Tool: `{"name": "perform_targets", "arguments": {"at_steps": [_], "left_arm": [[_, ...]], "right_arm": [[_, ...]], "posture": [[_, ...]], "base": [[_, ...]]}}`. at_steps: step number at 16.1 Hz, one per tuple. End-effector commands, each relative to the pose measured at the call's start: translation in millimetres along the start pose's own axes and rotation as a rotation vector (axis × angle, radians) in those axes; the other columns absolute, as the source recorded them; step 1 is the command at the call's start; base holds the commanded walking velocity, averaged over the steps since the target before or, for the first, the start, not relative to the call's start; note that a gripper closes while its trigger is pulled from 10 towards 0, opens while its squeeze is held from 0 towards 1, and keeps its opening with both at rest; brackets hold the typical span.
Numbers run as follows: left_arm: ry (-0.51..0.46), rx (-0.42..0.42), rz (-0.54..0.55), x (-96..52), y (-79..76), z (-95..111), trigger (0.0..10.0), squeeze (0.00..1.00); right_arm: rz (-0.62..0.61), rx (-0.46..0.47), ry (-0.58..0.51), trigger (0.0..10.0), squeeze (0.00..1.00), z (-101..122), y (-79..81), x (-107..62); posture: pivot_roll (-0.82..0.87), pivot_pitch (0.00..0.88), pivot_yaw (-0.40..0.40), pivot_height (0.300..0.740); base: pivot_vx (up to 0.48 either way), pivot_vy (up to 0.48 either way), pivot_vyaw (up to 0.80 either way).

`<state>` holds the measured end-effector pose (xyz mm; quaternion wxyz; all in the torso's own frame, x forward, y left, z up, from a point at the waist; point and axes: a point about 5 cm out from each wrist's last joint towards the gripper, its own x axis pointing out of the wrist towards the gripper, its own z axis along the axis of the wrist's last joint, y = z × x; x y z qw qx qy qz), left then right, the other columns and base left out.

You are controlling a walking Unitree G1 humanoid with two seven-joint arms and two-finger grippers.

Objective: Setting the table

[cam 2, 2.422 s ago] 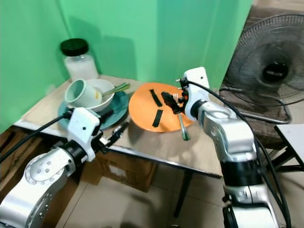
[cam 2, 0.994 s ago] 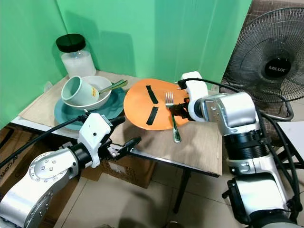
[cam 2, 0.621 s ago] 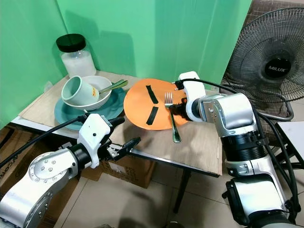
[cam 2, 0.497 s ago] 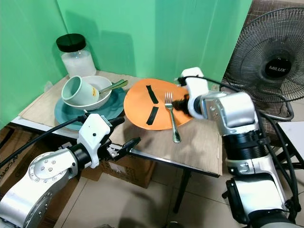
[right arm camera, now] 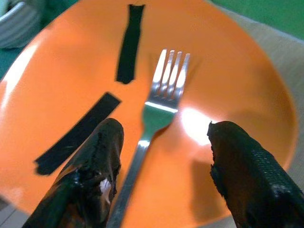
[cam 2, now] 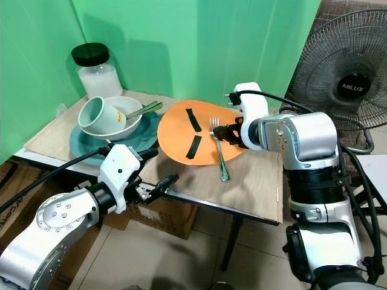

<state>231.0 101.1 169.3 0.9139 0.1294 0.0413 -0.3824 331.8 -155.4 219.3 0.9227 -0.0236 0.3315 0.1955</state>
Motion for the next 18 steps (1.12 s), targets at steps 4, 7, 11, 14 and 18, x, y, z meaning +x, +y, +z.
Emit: {"name": "perform_targets", "arguments": {"at_steps": [4, 7, 11, 14, 18], "left_arm": [[-0.009, 0.011, 0.002, -0.5, 0.8, 3, 10.0, 0.0], [-0.006, 0.012, 0.006, -1.1, 1.0, 3, 10.0, 0.0], [-0.006, 0.014, 0.005, -1.0, 0.7, 3, 10.0, 0.0], [-0.007, 0.015, 0.002, -1.3, 1.1, 4, 10.0, 0.0], [-0.012, 0.012, 0.0, -1.6, 2.3, 5, 10.0, 0.0]], "right_arm": [[0.058, 0.012, 0.017, 10.0, 1.0, -4, 14.3, -1.1], [0.06, 0.01, 0.051, 10.0, 0.0, -8, 18.7, 3.6], [0.038, 0.041, 0.09, 10.0, 0.0, -18, 19.1, 13.2], [0.036, 0.057, 0.1, 4.5, 0.0, -21, 19.3, 17.7], [0.04, 0.075, 0.097, 0.2, 0.0, -19, 19.3, 19.5]], "posture": [[-0.13, 0.05, 0.028, 0.74], [-0.13, 0.051, 0.026, 0.74], [-0.13, 0.053, 0.027, 0.74], [-0.12, 0.054, 0.03, 0.74], [-0.12, 0.055, 0.031, 0.74]], "base": [[0.0, 0.0, 0.0], [0.0, 0.0, 0.0], [0.0, 0.0, 0.0], [0.0, 0.0, 0.0], [0.0, 0.0, 0.0]]}}
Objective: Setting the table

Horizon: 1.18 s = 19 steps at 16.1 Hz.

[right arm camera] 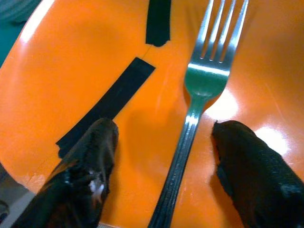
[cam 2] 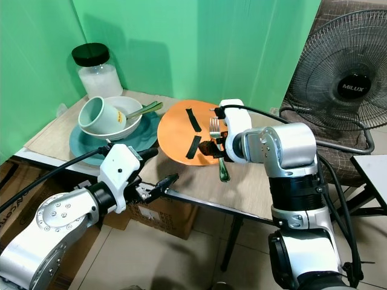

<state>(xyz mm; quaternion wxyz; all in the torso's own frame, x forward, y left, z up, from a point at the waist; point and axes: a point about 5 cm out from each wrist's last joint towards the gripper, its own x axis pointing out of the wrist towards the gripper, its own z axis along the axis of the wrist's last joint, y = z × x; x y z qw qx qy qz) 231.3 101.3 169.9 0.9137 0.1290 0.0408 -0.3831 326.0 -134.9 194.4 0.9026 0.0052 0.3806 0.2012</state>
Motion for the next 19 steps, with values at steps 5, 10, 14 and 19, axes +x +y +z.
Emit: {"name": "perform_targets", "arguments": {"at_steps": [5, 10, 14, 19], "left_arm": [[-0.013, 0.008, -0.003, -0.8, 1.4, 4.7, 10.0, 0.0], [-0.014, 0.009, -0.006, 0.5, 1.9, 4.4, 10.0, 0.0], [-0.016, 0.009, -0.008, 1.6, 1.4, 4.5, 10.0, 0.0], [-0.013, 0.012, -0.012, 1.1, 0.9, 3.9, 10.0, 0.0]], "right_arm": [[-0.008, 0.024, 0.012, 0.0, 0.0, -2.1, -2.2, 3.1], [-0.023, 0.014, 0.016, 0.0, 0.0, -3.6, -2.8, 4.8], [-0.028, 0.011, 0.012, 0.0, 0.0, -3.2, -3.5, 4.1], [-0.026, 0.011, 0.004, 0.0, 0.0, -3.0, -1.9, 3.4]], "posture": [[-0.12, 0.058, 0.035, 0.74], [-0.13, 0.056, 0.037, 0.74], [-0.13, 0.055, 0.039, 0.74], [-0.13, 0.051, 0.043, 0.74]], "base": [[0.0, 0.0, 0.0], [0.0, 0.0, 0.0], [0.0, 0.0, 0.0], [0.0, 0.0, 0.0]]}}
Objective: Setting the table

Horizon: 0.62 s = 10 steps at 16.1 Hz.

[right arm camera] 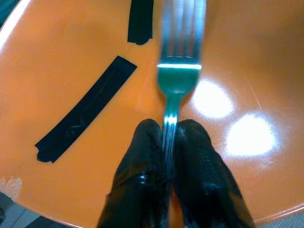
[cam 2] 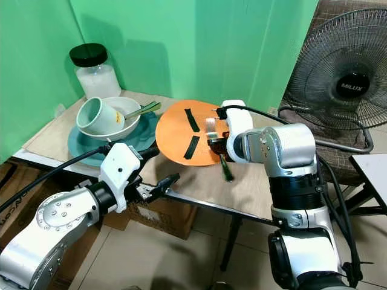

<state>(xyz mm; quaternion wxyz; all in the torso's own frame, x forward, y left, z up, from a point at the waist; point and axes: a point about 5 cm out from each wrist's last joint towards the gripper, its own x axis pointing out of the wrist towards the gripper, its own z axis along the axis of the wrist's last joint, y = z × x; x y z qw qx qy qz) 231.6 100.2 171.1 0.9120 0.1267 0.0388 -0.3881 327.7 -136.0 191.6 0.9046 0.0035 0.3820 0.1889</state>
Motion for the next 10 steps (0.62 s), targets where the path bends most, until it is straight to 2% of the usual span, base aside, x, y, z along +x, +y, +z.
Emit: {"name": "perform_targets", "arguments": {"at_steps": [1, 4, 6, 8, 9, 10], "left_arm": [[-0.006, 0.015, -0.002, 0.0, 1.7, 2, 10.0, 0.0], [-0.004, 0.02, -0.006, -0.3, 2.1, 2, 10.0, 0.0], [-0.006, 0.025, -0.006, 0.0, 3.0, 3, 10.0, 0.0], [-0.007, 0.03, -0.002, -0.1, 5.3, 4, 10.0, 0.0], [-0.007, 0.03, -0.001, -0.2, 5.6, 3, 10.0, 0.0], [-0.008, 0.03, 0.002, -0.3, 5.8, 3, 10.0, 0.0]], "right_arm": [[0.001, 0.004, -0.001, 0.0, 0.0, -1, 1.1, 0.8], [0.006, 0.008, -0.008, 0.0, 0.0, -2, 2.7, 0.8], [0.018, 0.016, -0.056, 0.0, 0.0, 3, 3.2, -4.1], [0.046, 0.062, -0.263, 0.0, 0.0, 20, -0.9, -21.5], [0.046, 0.07, -0.304, 0.0, 0.0, 22, -1.8, -24.1], [0.045, 0.062, -0.406, 0.0, 0.0, 24, -4.6, -32.8]], "posture": [[-0.13, 0.046, 0.045, 0.74], [-0.13, 0.039, 0.051, 0.74], [-0.12, 0.033, 0.051, 0.74], [-0.12, 0.025, 0.054, 0.74], [-0.12, 0.023, 0.054, 0.74], [-0.12, 0.017, 0.056, 0.74]], "base": [[0.0, 0.0, 0.0], [0.0, 0.0, 0.0], [0.0, 0.0, 0.0], [0.0, 0.0, 0.0], [0.0, 0.0, 0.0], [0.0, 0.0, 0.0]]}}
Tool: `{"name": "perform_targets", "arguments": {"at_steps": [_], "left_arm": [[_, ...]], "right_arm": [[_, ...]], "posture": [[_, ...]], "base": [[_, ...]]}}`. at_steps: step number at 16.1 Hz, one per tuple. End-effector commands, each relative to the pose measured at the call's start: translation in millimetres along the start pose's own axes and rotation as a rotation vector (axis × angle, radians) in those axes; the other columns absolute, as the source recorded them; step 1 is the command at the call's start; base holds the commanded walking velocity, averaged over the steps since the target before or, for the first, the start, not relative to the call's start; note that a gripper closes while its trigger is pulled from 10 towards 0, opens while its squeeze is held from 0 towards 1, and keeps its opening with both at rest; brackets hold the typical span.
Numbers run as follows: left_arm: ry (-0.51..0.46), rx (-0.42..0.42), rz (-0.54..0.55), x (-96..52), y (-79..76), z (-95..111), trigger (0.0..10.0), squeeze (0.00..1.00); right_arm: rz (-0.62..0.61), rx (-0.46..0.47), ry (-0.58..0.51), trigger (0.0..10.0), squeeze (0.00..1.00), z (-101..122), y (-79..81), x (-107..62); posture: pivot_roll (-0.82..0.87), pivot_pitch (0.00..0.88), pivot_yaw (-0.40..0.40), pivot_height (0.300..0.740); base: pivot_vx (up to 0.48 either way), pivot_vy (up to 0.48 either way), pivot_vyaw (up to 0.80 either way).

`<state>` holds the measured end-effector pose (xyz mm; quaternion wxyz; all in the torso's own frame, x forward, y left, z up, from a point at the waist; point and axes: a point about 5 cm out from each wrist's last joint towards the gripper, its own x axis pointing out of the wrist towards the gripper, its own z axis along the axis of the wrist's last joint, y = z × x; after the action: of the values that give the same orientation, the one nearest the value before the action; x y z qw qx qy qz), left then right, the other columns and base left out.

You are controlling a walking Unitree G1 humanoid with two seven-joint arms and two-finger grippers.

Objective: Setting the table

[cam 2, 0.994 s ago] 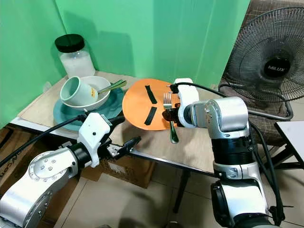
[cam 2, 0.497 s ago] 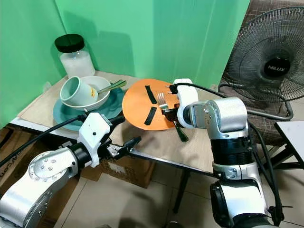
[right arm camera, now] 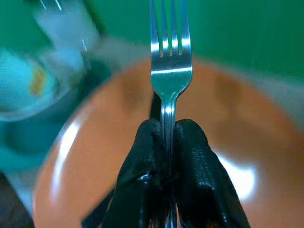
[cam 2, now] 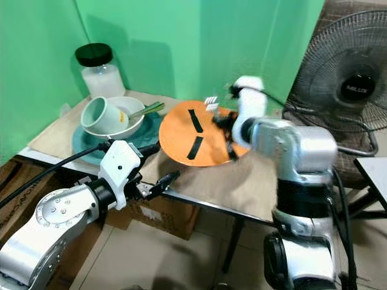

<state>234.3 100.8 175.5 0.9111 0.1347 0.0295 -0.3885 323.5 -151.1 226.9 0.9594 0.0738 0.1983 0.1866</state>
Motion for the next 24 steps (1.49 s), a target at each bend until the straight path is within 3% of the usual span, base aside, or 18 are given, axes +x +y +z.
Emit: {"name": "perform_targets", "arguments": {"at_steps": [1, 3, 4, 5, 6, 7, 8, 9, 13, 14, 15, 16, 19, 22, 24], "left_arm": [[0.001, 0.005, 0.008, -1.4, 3.3, -1, 10.0, 0.0], [0.021, 0.003, 0.075, -0.3, 6.6, -4, 10.0, 0.0], [0.021, -0.012, 0.175, 0.2, 12.9, -5, 10.0, 0.0], [0.021, -0.036, 0.227, -0.2, 15.9, -6, 10.0, 0.0], [0.017, -0.045, 0.257, 0.3, 17.0, -6, 10.0, 0.0], [0.014, -0.05, 0.278, 0.2, 18.2, -7, 10.0, 0.0], [-0.015, -0.059, 0.358, 3.7, 21.1, -3, 10.0, 0.0], [-0.035, -0.065, 0.383, 4.2, 23.3, 0, 10.0, 0.0], [-0.045, -0.072, 0.47, 2.5, 28.4, 2, 10.0, 0.0], [-0.044, -0.067, 0.514, -1.7, 32.0, 0, 10.0, 0.0], [-0.053, -0.055, 0.566, -6.1, 37.6, 0, 10.0, 0.0], [-0.057, -0.058, 0.587, -9.1, 41.4, 1, 10.0, 0.0], [-0.059, -0.062, 0.617, -13.2, 44.4, 2, 10.0, 0.0], [-0.086, -0.056, 0.63, -11.5, 50.3, 6, 10.0, 0.0], [-0.092, -0.046, 0.612, -9.3, 53.5, 6, 10.0, 0.0]], "right_arm": [[0.017, -0.01, -0.072, 0.0, 0.0, 7, 1.9, -5.8], [0.041, -0.048, -0.255, 0.0, 0.0, 13, 4.5, -28.7], [0.071, -0.031, -0.372, 0.0, 0.0, 13, 11.8, -44.8], [0.083, -0.033, -0.377, 0.0, 0.0, 7, 16.6, -50.7], [0.079, -0.055, -0.409, 9.3, 0.0, 4, 18.6, -53.7], [0.077, -0.072, -0.437, 9.3, 0.0, 1, 20.6, -55.7], [-0.126, -0.022, -0.502, 10.0, 0.0, -13, 12.7, -55.8], [-0.232, -0.062, -0.47, 10.0, 0.0, -20, 8.6, -53.5], [-0.144, -0.123, -0.381, 10.0, 0.0, -44, 16.7, -46.8], [-0.134, -0.072, -0.421, 10.0, 0.0, -42, 20.8, -48.7], [-0.126, -0.073, -0.506, 10.0, 0.0, -36, 24.8, -53.1], [-0.134, -0.067, -0.526, 10.0, 0.0, -33, 25.5, -55.2], [-0.153, -0.147, -0.522, 10.0, 0.0, -34, 24.5, -56.9], [-0.178, -0.115, -0.565, 10.0, 0.0, -29, 23.4, -58.6], [-0.2, -0.088, -0.527, 10.0, 0.0, -36, 22.7, -54.1]], "posture": [[-0.12, 0.016, 0.058, 0.74], [-0.11, 0.007, 0.064, 0.74], [-0.11, 0.003, 0.065, 0.74], [-0.11, 0.002, 0.067, 0.74], [-0.11, 0.002, 0.069, 0.74], [-0.11, 0.002, 0.071, 0.74], [-0.1, 0.005, 0.072, 0.74], [-0.1, 0.008, 0.073, 0.74], [-0.07, 0.027, 0.064, 0.74], [-0.07, 0.033, 0.061, 0.74], [-0.07, 0.037, 0.055, 0.74], [-0.07, 0.037, 0.052, 0.74], [-0.06, 0.03, 0.033, 0.74], [-0.07, 0.025, 0.037, 0.74], [-0.08, 0.032, 0.05, 0.74]], "base": [[0.0, 0.0, 0.0], [0.0, 0.0, 0.0], [0.0, 0.0, 0.0], [0.0, 0.0, 0.0], [0.0, 0.0, 0.0], [0.0, 0.0, 0.0], [0.0, 0.0, 0.0], [0.0, 0.0, 0.0], [0.0, 0.0, 0.0], [0.0, 0.0, -0.8], [0.0, 0.0, 0.0], [0.0, 0.0, 0.0], [0.0, 0.0, -0.27], [0.0, 0.0, -0.76], [0.0, 0.0, -0.76]]}}
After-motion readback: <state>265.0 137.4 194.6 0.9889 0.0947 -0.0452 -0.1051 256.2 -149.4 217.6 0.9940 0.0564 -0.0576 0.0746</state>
